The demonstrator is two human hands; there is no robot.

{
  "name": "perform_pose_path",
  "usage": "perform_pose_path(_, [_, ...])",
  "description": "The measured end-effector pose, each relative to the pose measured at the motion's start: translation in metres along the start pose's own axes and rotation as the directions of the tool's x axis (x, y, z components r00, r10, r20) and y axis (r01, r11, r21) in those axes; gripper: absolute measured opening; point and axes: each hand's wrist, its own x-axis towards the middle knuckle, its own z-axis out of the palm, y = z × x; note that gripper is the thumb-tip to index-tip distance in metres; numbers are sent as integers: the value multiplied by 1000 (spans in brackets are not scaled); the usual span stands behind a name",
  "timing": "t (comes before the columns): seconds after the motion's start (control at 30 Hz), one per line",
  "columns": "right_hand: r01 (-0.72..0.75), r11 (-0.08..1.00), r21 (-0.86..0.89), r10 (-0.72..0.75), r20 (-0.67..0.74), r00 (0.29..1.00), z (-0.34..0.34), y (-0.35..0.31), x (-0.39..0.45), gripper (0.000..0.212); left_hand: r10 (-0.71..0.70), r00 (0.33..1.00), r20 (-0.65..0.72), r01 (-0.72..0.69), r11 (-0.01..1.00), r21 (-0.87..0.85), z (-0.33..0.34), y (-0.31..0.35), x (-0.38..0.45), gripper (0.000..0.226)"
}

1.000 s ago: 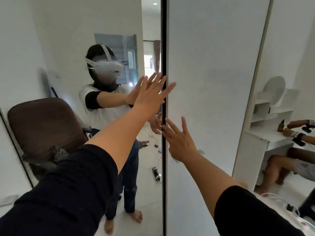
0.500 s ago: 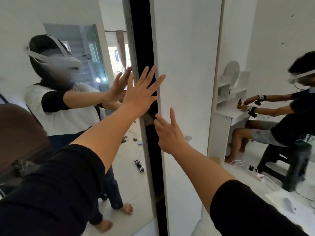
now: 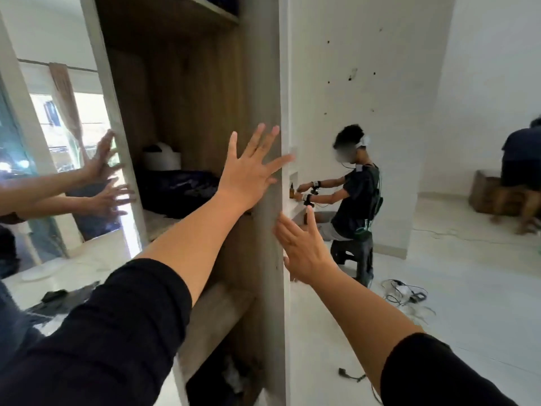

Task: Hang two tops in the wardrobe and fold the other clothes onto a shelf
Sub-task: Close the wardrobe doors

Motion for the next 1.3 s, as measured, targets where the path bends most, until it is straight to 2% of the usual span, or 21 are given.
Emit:
perform_pose_path(0.17, [-130,989,-65,137,121,983,34,49,-15,62,5,1000,24,-5,1000,5,4,60,52,60])
perform_pose_path(0.37, [-200,979,-49,205,154,967,84,104,-14,64,11,999,35,-12,1000,6,33,109,112,61])
perform_pose_path(0.8, [-96,994,-57,100,83,991,204,238,28,62,-28,997,65,24,997,69,100,191,244,61])
perform_pose_path(1.03, [-67,996,64,63,55,996,242,270,52,62,-105,988,113,102,994,32,127,213,280,59])
perform_pose_path(1.17, [-75,987,146,69,46,997,254,271,61,61,-159,964,215,178,982,-69,138,217,273,61])
perform_pose_path(1.23, [-88,971,223,77,59,995,256,265,66,61,-272,912,306,331,930,-161,145,212,258,62])
perform_pose_path(1.3, [-130,940,317,112,76,991,257,253,71,59,-425,811,403,550,788,-275,154,199,232,65])
